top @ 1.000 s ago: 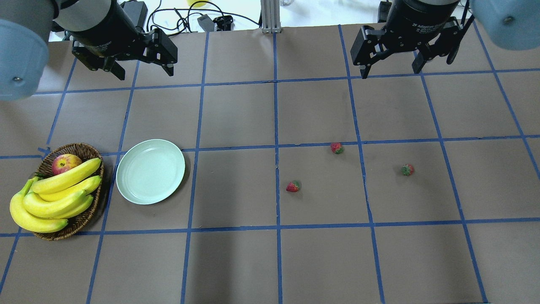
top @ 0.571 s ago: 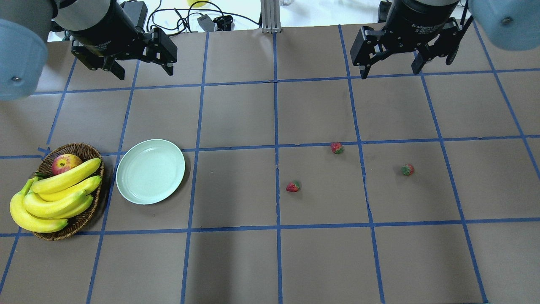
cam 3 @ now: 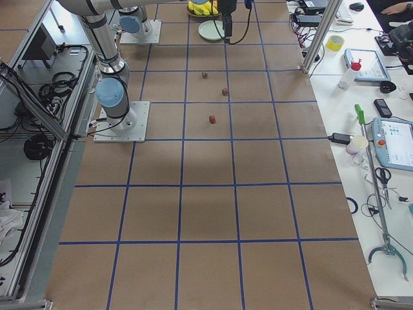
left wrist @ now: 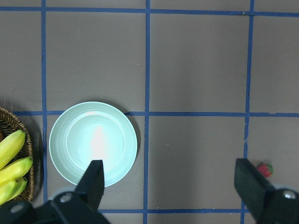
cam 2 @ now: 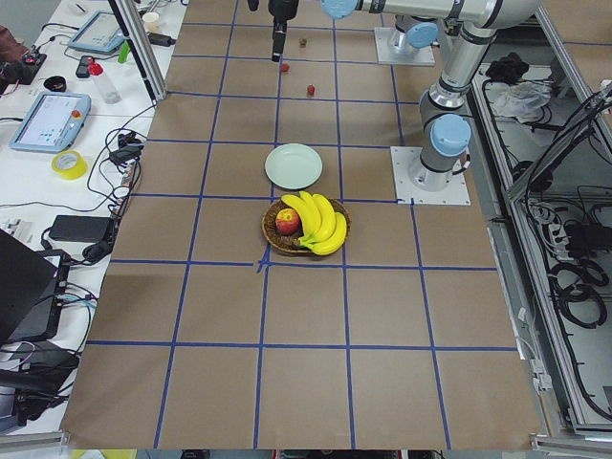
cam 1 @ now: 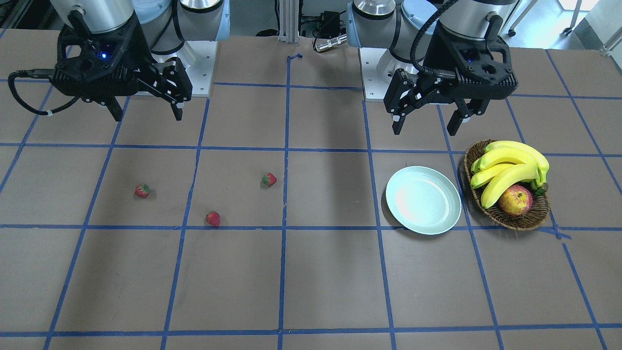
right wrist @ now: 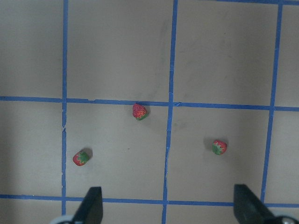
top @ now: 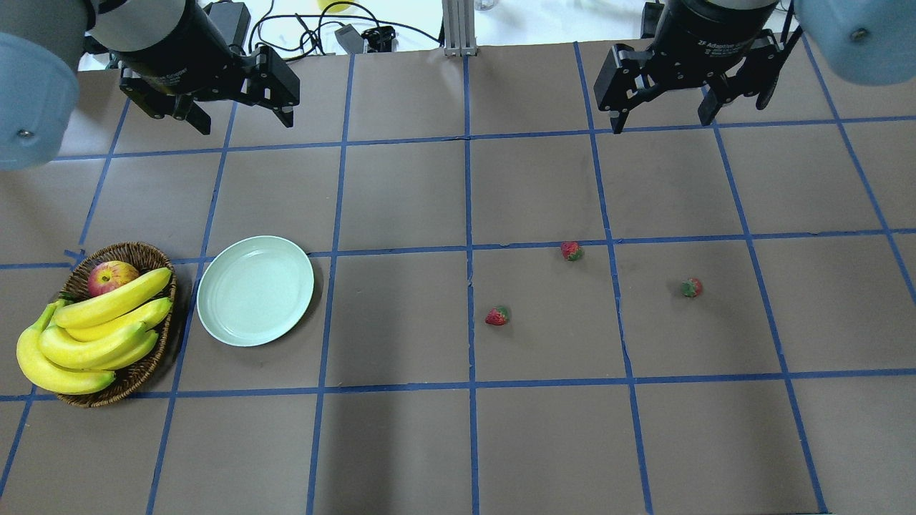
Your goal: Collect all strawberries into plate
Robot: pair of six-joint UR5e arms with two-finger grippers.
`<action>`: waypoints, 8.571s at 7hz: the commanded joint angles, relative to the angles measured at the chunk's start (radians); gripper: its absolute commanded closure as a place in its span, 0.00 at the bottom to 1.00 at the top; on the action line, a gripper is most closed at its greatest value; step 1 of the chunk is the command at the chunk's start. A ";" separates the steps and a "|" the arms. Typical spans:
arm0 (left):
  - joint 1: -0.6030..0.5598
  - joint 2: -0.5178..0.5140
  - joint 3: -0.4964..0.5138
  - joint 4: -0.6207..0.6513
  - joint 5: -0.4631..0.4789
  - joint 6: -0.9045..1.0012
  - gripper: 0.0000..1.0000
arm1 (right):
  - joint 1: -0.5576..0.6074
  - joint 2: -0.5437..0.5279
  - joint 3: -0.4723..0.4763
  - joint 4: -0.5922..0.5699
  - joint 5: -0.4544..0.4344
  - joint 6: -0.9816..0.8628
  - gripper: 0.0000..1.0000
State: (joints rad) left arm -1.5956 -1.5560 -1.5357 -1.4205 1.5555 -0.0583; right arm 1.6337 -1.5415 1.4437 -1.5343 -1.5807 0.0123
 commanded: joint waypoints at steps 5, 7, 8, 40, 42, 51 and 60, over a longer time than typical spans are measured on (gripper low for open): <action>-0.001 0.001 -0.001 0.000 0.000 0.000 0.00 | 0.061 0.015 0.026 0.000 0.002 0.144 0.00; -0.003 0.001 -0.003 0.000 0.000 0.000 0.00 | 0.179 0.099 0.047 -0.047 0.002 0.317 0.00; -0.003 -0.001 -0.004 0.000 0.001 0.002 0.00 | 0.219 0.127 0.105 -0.102 0.001 0.371 0.00; 0.051 0.008 -0.021 -0.005 -0.061 0.066 0.00 | 0.197 0.321 0.345 -0.690 0.101 0.214 0.00; 0.043 -0.030 -0.035 0.009 -0.063 0.061 0.00 | 0.118 0.333 0.349 -0.688 0.067 0.045 0.00; -0.193 -0.308 -0.313 0.451 -0.094 -0.083 0.00 | 0.095 0.396 0.411 -0.687 -0.067 -0.029 0.43; -0.251 -0.418 -0.388 0.535 -0.069 -0.078 0.24 | 0.095 0.362 0.360 -0.653 0.025 0.066 1.00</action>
State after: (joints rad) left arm -1.8430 -1.9705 -1.9224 -0.8921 1.4835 -0.1382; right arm 1.7281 -1.1698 1.8119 -2.2032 -1.6103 0.0398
